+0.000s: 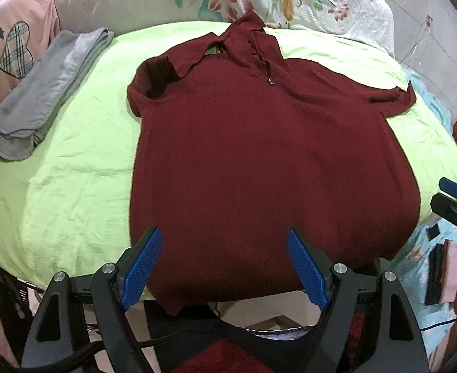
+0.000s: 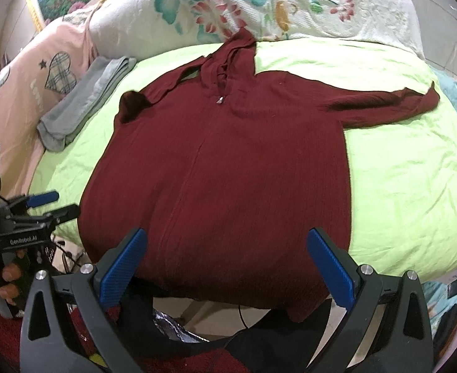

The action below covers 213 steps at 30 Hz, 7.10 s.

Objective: Fold large clothes

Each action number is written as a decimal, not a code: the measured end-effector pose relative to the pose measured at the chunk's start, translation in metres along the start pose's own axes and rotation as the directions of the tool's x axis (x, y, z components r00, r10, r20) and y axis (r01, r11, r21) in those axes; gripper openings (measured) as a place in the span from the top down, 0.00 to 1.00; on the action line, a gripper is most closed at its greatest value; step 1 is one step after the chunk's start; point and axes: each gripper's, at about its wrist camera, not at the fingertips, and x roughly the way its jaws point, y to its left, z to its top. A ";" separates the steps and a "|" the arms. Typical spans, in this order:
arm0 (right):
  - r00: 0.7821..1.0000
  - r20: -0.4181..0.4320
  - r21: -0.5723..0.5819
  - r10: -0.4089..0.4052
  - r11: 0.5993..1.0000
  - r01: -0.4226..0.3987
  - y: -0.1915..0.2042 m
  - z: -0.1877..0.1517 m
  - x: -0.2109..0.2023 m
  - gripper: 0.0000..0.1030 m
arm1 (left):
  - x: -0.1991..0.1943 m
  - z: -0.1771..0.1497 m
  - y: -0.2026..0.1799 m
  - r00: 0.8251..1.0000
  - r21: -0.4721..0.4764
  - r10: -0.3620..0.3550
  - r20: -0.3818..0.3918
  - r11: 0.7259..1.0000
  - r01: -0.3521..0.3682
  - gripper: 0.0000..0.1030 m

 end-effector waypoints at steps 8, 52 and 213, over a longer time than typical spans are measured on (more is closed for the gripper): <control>0.999 0.019 0.099 -0.040 0.994 0.038 -0.040 0.012 0.001 0.01 | 0.016 0.012 -0.003 1.000 -0.002 0.008 -0.028 1.000 -0.008 0.19; 0.934 0.198 0.618 -0.299 0.777 0.117 -0.393 0.213 0.080 0.86 | 0.125 0.080 -0.074 0.965 0.097 -0.077 -0.252 0.990 0.105 0.19; 0.966 0.154 0.450 0.209 0.855 -0.257 -0.112 0.105 0.091 0.58 | 0.113 0.212 -0.075 0.918 0.116 -0.293 0.266 0.956 0.271 0.95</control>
